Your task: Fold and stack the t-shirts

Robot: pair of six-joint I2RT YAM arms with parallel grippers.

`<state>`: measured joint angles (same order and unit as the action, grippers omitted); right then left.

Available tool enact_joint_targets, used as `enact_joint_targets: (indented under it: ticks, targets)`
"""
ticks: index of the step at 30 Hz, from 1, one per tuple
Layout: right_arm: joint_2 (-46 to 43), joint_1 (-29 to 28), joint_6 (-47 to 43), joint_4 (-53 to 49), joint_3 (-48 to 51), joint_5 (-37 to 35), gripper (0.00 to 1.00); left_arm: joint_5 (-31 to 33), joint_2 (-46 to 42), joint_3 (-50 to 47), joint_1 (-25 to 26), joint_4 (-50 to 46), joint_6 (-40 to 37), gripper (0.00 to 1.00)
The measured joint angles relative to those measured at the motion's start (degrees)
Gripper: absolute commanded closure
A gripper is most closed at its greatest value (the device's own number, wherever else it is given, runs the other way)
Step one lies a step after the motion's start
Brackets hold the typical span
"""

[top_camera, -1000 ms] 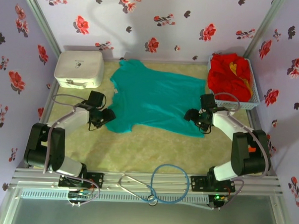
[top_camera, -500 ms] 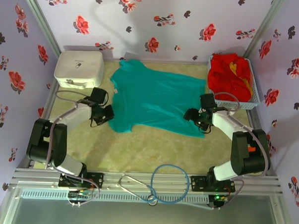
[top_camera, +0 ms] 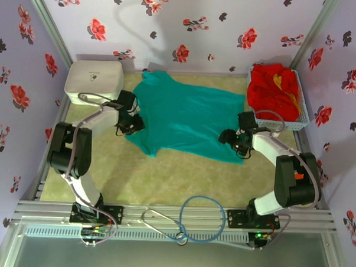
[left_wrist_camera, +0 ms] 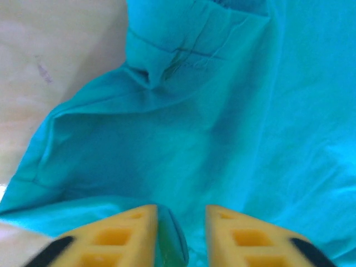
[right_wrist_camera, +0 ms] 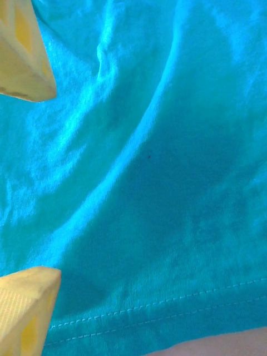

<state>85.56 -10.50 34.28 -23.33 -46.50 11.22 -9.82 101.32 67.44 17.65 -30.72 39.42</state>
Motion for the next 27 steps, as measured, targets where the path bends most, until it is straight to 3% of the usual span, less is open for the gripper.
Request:
enact_joint_targets:
  ticks: [4, 9, 16, 27]
  targets:
    - [0.31, 0.0, 0.0, 0.31, -0.07, 0.15, 0.22, -0.46, 1.05, 0.72, -0.09, -0.66, -0.83, 0.49]
    - [0.44, 0.0, 0.0, 0.59, -0.15, 0.24, 0.22, -1.05, -1.55, -1.75, -1.38, -0.52, -0.94, 0.45]
    - [1.79, 0.0, 0.0, 1.01, -1.11, 0.74, 0.22, -4.0, -9.64, -12.04, -2.67, 3.21, 1.53, 0.45]
    - [2.21, 0.0, 0.0, 1.18, -1.62, 1.07, 0.22, -5.86, -9.92, -16.61, -2.49, 13.18, 5.81, 0.53]
